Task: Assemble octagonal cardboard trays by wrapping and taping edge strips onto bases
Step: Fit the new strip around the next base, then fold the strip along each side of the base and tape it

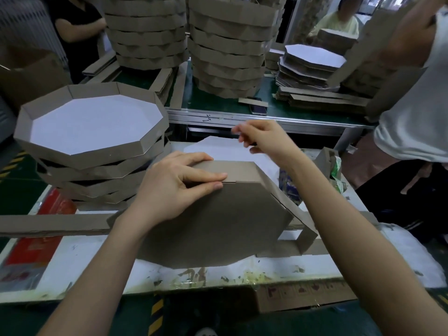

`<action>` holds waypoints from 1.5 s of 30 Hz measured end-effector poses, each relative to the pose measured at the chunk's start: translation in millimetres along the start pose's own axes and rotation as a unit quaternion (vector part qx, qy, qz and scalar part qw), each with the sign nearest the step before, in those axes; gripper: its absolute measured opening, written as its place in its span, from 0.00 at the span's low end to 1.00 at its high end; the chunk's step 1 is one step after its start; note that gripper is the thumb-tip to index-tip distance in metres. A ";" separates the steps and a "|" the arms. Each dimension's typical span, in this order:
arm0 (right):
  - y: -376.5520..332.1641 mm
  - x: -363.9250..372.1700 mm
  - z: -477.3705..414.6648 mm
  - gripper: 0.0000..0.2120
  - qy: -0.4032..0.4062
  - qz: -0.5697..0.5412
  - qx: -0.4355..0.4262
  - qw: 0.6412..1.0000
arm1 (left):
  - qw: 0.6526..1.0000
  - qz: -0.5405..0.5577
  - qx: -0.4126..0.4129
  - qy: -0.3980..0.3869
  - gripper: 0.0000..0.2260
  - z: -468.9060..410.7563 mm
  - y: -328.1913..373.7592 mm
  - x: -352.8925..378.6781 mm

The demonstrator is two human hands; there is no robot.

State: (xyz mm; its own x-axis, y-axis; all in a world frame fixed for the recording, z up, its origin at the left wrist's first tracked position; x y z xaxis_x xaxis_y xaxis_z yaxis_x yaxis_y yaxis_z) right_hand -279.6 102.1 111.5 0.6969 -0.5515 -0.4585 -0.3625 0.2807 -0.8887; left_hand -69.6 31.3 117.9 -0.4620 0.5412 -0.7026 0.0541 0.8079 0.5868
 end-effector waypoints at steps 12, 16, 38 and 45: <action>251.8 -105.6 -25.7 0.05 0.207 0.009 0.372 0.905 | 1.000 0.008 0.007 0.013 0.13 -8.0 2.9 0.8; 287.8 -108.2 -10.8 0.21 0.206 0.114 0.430 0.872 | 1.000 0.002 0.015 0.003 0.13 -16.6 9.5 7.6; 326.1 -105.8 9.1 0.18 0.339 -0.314 0.406 0.789 | 1.000 -0.017 0.005 -0.010 0.13 -27.9 30.2 21.4; 319.4 -101.4 21.9 0.10 0.394 -0.386 0.338 0.762 | 1.000 -0.019 -0.001 -0.016 0.14 -28.2 32.8 22.4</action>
State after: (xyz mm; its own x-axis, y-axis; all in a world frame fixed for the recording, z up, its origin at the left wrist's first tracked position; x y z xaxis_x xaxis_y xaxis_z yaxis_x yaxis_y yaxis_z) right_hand -452.5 264.9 -125.9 -0.1445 -0.9832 0.1116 0.5546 -0.1739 -0.8137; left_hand -103.1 63.3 132.7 -0.4357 0.5169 -0.7369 0.0358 0.8280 0.5596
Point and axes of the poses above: each hand's wrist, its own z-axis away from the middle knuckle, its own x-axis out of the palm, y = z × x, the point moved 8 cm from there along -z, towards the middle knuckle, and after that the axes turned 3 degrees about -y, right-handed, at the moved point
